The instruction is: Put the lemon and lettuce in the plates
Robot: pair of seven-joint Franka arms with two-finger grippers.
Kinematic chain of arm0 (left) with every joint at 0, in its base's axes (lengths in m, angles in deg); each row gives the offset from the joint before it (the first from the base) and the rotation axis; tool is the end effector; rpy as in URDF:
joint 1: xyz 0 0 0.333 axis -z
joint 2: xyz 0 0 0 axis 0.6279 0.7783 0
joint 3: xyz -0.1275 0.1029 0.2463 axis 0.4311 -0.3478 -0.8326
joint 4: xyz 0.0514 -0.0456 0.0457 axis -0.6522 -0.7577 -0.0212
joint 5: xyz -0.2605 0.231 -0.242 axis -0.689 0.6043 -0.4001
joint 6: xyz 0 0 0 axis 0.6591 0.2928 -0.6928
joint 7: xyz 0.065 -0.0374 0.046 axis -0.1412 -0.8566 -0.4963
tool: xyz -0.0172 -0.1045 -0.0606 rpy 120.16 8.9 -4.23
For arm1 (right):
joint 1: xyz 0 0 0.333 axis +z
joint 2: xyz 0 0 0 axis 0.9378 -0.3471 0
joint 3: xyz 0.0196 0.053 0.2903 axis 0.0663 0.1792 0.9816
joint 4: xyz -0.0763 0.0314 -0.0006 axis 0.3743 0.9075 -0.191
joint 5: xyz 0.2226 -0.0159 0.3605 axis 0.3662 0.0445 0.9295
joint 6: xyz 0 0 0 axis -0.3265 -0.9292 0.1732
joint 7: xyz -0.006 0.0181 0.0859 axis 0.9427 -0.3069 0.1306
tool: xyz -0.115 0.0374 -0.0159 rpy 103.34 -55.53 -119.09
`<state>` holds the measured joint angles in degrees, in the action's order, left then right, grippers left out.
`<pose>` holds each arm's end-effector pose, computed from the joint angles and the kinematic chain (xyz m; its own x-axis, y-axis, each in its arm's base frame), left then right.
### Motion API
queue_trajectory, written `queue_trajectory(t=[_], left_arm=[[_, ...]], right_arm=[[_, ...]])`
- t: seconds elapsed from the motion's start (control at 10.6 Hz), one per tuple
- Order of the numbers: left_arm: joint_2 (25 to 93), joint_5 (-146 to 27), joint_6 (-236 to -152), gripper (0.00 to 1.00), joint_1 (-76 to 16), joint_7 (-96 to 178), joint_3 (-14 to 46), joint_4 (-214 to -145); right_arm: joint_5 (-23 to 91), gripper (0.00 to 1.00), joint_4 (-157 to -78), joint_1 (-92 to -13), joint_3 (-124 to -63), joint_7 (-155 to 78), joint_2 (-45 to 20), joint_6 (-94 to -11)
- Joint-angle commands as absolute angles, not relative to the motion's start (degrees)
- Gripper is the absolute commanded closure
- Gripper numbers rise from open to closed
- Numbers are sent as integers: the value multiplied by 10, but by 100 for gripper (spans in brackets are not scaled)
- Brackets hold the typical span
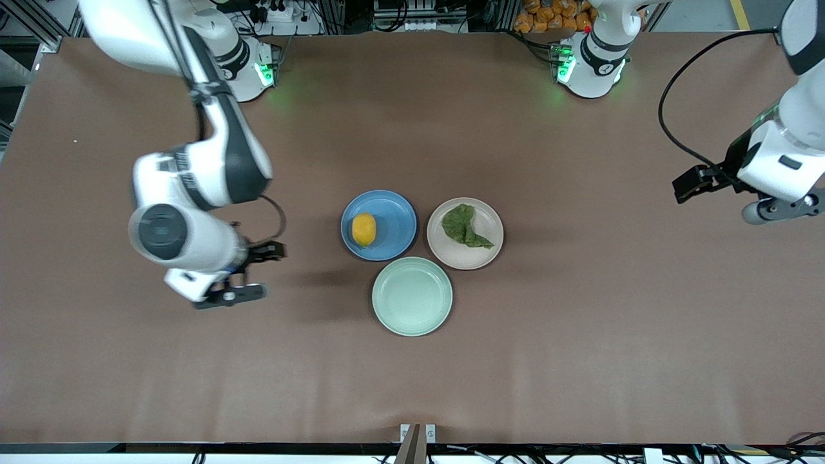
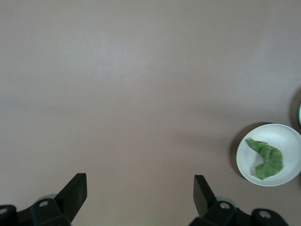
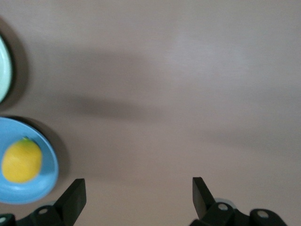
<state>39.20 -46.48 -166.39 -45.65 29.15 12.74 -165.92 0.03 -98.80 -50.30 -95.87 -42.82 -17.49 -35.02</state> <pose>0.6069 -0.0719 0.5675 0.9844 0.1745 -0.0215 0.1732 -0.9834 -0.0533 0.6817 0.1586 0.3694 0.9628 0.2098 -0.1701 0.2145 -0.9767 0.0097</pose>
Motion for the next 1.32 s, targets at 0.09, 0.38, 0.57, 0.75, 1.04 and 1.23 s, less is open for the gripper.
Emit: queue_trajectory(t=[0.09,0.38,0.57,0.75,1.04,1.23], left_arm=[[379,-516,-1634,0,-414,303,62,-1629],[374,-534,-1628,0,-385,304,17,-1622],[369,-528,-1625,0,-385,350,18,-1623],[362,-528,-1625,0,-382,350,19,-1622],[350,-524,-1617,0,-383,355,39,-1625],[350,-500,-1618,0,-384,359,52,-1625]], right_arm=[[-3,0,-1024,-571,-972,-355,-99,-315],[-2,0,-1080,-617,-980,-359,-13,-314],[0,0,-1125,-636,-980,-359,47,-313],[2,0,-1156,-651,-977,-357,97,-313],[2,0,-1159,-659,-973,-357,127,-296],[2,0,-1152,-664,-974,-359,141,-289]])
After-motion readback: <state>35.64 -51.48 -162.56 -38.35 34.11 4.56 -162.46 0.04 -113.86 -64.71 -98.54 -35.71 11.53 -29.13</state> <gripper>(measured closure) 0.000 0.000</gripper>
